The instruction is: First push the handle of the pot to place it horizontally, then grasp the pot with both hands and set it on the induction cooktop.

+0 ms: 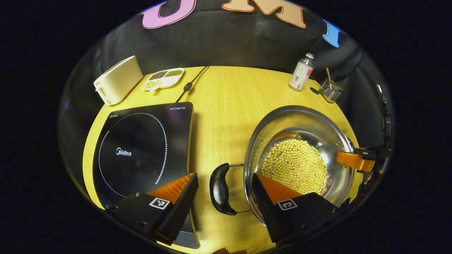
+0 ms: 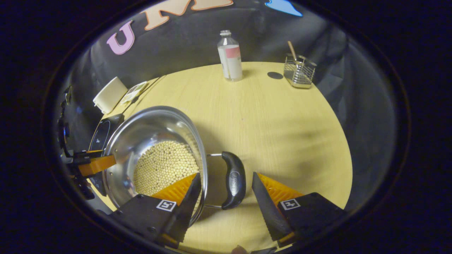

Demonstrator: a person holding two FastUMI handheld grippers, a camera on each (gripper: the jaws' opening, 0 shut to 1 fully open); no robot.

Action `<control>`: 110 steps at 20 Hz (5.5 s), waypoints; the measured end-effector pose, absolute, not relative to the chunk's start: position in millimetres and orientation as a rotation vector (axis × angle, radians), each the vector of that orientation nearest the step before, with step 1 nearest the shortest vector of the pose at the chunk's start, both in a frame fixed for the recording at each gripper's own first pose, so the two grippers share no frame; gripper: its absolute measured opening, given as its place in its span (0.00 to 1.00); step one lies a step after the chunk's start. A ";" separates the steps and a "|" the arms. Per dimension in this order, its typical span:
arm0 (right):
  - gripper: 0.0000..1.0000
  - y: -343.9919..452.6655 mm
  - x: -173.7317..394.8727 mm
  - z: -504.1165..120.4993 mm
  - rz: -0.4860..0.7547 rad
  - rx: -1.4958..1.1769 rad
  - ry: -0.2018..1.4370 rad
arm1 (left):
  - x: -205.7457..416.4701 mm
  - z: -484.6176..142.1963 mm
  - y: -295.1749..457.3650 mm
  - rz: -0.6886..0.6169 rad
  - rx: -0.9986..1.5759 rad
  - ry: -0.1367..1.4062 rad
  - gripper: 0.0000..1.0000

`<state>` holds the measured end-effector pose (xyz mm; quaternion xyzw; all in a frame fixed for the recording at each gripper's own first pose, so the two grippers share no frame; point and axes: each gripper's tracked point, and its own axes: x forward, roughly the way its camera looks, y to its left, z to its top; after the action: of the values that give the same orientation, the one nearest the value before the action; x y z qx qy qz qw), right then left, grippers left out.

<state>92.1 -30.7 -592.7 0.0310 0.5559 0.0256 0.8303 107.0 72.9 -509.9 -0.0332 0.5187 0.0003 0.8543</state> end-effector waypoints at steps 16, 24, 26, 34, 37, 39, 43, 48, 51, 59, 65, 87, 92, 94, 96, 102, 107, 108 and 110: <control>0.50 -17.8 91.6 -595.3 0.023 0.182 1.239 | 101.2 -539.8 53.7 -0.014 -0.271 1.144 0.65; 0.49 3.1 86.5 -557.1 0.056 0.227 1.187 | 93.6 -492.9 72.0 0.012 -0.262 1.061 0.65; 0.53 22.9 87.8 -550.8 0.076 0.249 1.179 | 91.4 -476.4 90.5 0.034 -0.253 1.038 0.64; 0.48 133.0 97.1 -539.5 0.126 0.319 1.160 | 94.6 -433.0 197.2 0.087 -0.196 0.980 0.63; 0.53 169.2 103.8 -536.5 0.107 0.297 1.152 | 94.4 -435.6 235.9 0.065 -0.198 0.993 0.62; 0.48 195.4 108.7 -536.1 0.094 0.283 1.143 | 97.8 -438.4 261.3 0.056 -0.211 0.991 0.62; 0.48 247.3 113.7 -541.6 0.063 0.260 1.146 | 103.8 -445.6 315.8 0.032 -0.212 0.987 0.62; 0.48 301.4 117.1 -549.1 0.041 0.199 1.160 | 111.0 -462.1 369.4 0.021 -0.239 0.975 0.61; 0.49 316.7 128.0 -551.0 0.042 0.160 1.146 | 113.2 -459.3 386.7 0.024 -0.281 0.926 0.62; 0.50 329.4 125.5 -563.0 0.010 0.166 1.136 | 118.2 -481.9 376.9 0.031 -0.448 0.900 0.63; 0.56 333.7 125.0 -563.2 0.036 0.152 1.137 | 110.3 -482.5 387.0 0.068 -0.432 0.898 0.63; 0.94 286.0 131.2 -462.4 0.178 0.192 0.894 | 105.6 -313.9 354.0 0.102 0.026 0.604 0.85; 0.94 202.6 88.9 -441.0 0.189 0.186 0.885 | 57.6 -320.6 264.9 0.112 -0.129 0.704 0.85; 0.94 170.2 66.0 -439.9 0.184 0.193 0.898 | 40.6 -325.2 234.9 0.147 -0.219 0.742 0.86; 0.94 143.7 53.2 -443.7 0.179 0.202 0.902 | 28.5 -322.3 203.3 0.167 -0.308 0.741 0.86; 0.94 84.8 14.5 -428.8 0.121 0.281 0.893 | -15.2 -322.1 176.2 0.230 -0.394 0.782 0.88; 0.98 65.6 -16.8 -402.9 0.052 0.286 0.845 | -19.6 -287.7 157.6 0.159 -0.351 0.712 0.88; 0.94 64.1 -26.3 -396.0 0.036 0.272 0.830 | -24.0 -278.9 157.5 0.153 -0.342 0.692 0.88; 0.98 69.9 -48.7 -381.8 0.049 0.237 0.831 | -36.0 -261.8 153.7 0.131 -0.354 0.640 0.87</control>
<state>-48.7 69.9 -381.8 0.1150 0.4025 0.0238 0.9079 -36.0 153.7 -261.8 -0.1731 0.3127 0.0639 0.9318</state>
